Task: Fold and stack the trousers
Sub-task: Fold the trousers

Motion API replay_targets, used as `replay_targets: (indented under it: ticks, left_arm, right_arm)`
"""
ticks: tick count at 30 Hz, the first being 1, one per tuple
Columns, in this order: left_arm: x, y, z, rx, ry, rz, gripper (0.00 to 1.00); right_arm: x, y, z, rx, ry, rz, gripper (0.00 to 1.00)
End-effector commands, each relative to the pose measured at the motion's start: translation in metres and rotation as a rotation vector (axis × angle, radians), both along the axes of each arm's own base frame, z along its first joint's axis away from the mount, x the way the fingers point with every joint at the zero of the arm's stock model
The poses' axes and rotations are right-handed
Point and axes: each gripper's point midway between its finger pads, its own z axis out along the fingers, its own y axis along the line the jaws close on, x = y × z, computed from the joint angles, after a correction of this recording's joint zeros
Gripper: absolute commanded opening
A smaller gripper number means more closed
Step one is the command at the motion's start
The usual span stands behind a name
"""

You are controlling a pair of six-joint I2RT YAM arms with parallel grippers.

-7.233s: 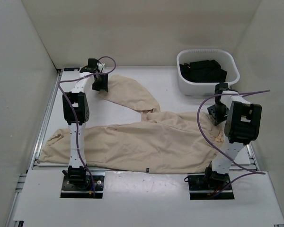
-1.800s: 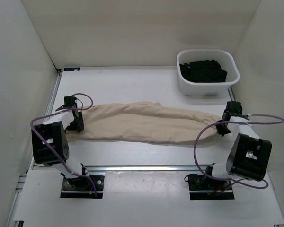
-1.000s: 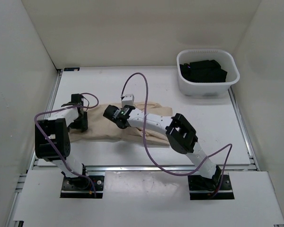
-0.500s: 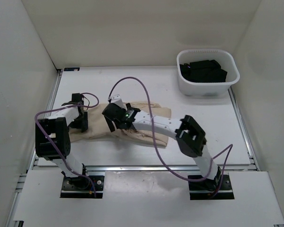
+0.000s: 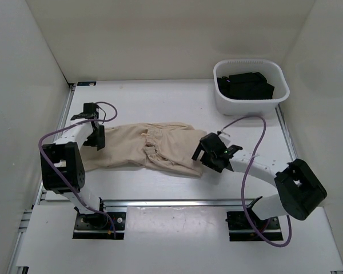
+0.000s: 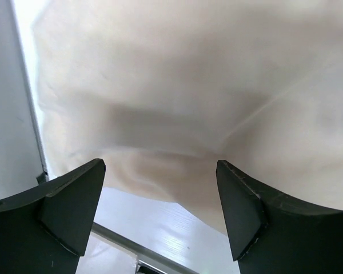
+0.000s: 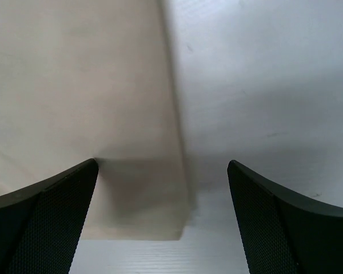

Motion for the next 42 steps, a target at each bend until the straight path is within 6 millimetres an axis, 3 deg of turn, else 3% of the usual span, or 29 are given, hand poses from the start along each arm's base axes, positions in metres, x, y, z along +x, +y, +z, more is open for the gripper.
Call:
replay_targets:
  ticks: [1, 2, 6, 8, 9, 10, 12, 13, 15, 16, 17, 19, 20, 21, 22, 23, 24, 25, 26, 27, 28, 29, 31, 32, 33, 34, 35, 36, 42]
  left_arm:
    - [0.004, 0.002, 0.022, 0.022, -0.037, 0.007, 0.9]
    - [0.003, 0.004, 0.02, 0.033, -0.026, 0.011, 0.9]
    - [-0.002, 0.025, 0.015, 0.037, -0.015, 0.081, 0.9]
    - [0.002, 0.039, 0.019, 0.04, -0.039, 0.121, 0.9]
    - [0.003, 0.042, 0.018, 0.04, -0.035, 0.132, 0.9]
    - [0.005, 0.046, 0.021, 0.042, -0.046, 0.143, 0.9]
    - [0.012, 0.055, 0.029, 0.046, -0.073, 0.166, 0.9]
    - [0.014, 0.056, 0.034, 0.048, -0.091, 0.167, 0.91]
    - [0.021, 0.051, 0.046, 0.019, -0.14, 0.154, 0.93]
    - [0.019, 0.048, 0.047, 0.004, -0.138, 0.149, 0.93]
    - [0.019, 0.046, 0.052, -0.005, -0.146, 0.145, 0.93]
    - [0.014, 0.043, 0.05, -0.02, -0.124, 0.141, 0.93]
    - [0.012, 0.041, 0.052, -0.029, -0.125, 0.138, 0.93]
    - [0.011, 0.039, 0.053, -0.039, -0.125, 0.134, 0.93]
    - [0.008, 0.038, 0.05, -0.041, -0.114, 0.134, 0.93]
    - [0.008, 0.037, 0.053, -0.049, -0.126, 0.13, 0.93]
    - [0.006, 0.036, 0.05, -0.05, -0.117, 0.131, 0.94]
    - [0.003, 0.034, 0.046, -0.061, -0.106, 0.128, 0.94]
    - [0.003, 0.034, 0.046, -0.061, -0.106, 0.128, 0.94]
    - [0.003, 0.029, 0.043, -0.073, -0.098, 0.116, 0.94]
    - [0.003, 0.029, 0.043, -0.073, -0.098, 0.116, 0.94]
    - [0.003, 0.029, 0.043, -0.073, -0.098, 0.116, 0.94]
    - [0.0, 0.027, 0.037, -0.086, -0.081, 0.113, 0.94]
    - [0.0, 0.027, 0.037, -0.086, -0.081, 0.113, 0.94]
    - [0.0, 0.027, 0.037, -0.086, -0.081, 0.113, 0.94]
    - [0.0, 0.027, 0.037, -0.086, -0.081, 0.113, 0.94]
    - [-0.002, 0.026, 0.034, -0.087, -0.072, 0.113, 0.94]
    - [-0.002, 0.025, 0.033, -0.095, -0.073, 0.111, 0.94]
    - [-0.005, 0.025, 0.033, -0.105, -0.075, 0.116, 0.94]
  right_arm:
    - [0.011, 0.032, 0.019, 0.28, -0.072, -0.018, 0.98]
    - [0.013, 0.044, 0.026, 0.355, -0.088, 0.016, 0.98]
    - [0.001, 0.04, -0.006, 0.306, 0.006, -0.01, 0.98]
    - [-0.009, 0.042, -0.02, 0.284, 0.07, -0.01, 0.9]
    - [-0.011, 0.044, -0.032, 0.272, 0.113, -0.015, 0.83]
    - [-0.015, 0.046, -0.039, 0.282, 0.149, -0.037, 0.63]
    - [-0.022, 0.047, -0.051, 0.335, 0.204, -0.058, 0.44]
    - [-0.021, 0.041, -0.056, 0.365, 0.222, -0.115, 0.23]
    - [-0.02, 0.027, -0.051, 0.41, 0.199, -0.174, 0.03]
    - [-0.03, 0.003, -0.062, 0.391, 0.226, -0.239, 0.0]
    - [-0.026, -0.009, -0.047, 0.409, 0.165, -0.258, 0.0]
    - [-0.035, -0.053, -0.044, 0.331, 0.173, -0.343, 0.0]
    - [-0.028, -0.068, -0.015, 0.307, 0.078, -0.306, 0.0]
    - [-0.028, -0.087, 0.0, 0.251, 0.043, -0.317, 0.0]
    - [-0.043, -0.127, 0.006, 0.117, 0.073, -0.386, 0.0]
    - [-0.043, -0.145, 0.033, 0.032, -0.001, -0.327, 0.0]
    - [-0.027, -0.156, 0.087, 0.002, -0.107, -0.316, 0.0]
    - [-0.04, -0.173, 0.102, -0.068, -0.072, -0.315, 0.0]
    - [-0.038, -0.176, 0.113, -0.123, -0.04, -0.274, 0.0]
    - [-0.028, -0.172, 0.153, -0.153, -0.095, -0.193, 0.0]
    - [-0.028, -0.166, 0.158, -0.173, -0.065, -0.147, 0.0]
    - [-0.028, -0.156, 0.151, -0.204, 0.02, -0.095, 0.0]
    - [-0.015, -0.116, 0.149, -0.257, 0.037, 0.032, 0.0]
    - [-0.006, -0.096, 0.161, -0.246, 0.005, 0.065, 0.0]
    - [-0.011, -0.063, 0.16, -0.245, 0.006, 0.161, 0.0]
    - [-0.005, -0.041, 0.143, -0.275, 0.065, 0.193, 0.0]
    - [0.0, -0.022, 0.139, -0.285, 0.066, 0.223, 0.0]
    - [0.002, 0.009, 0.124, -0.306, 0.104, 0.285, 0.0]
    - [0.01, 0.056, 0.061, -0.368, 0.261, 0.299, 0.0]
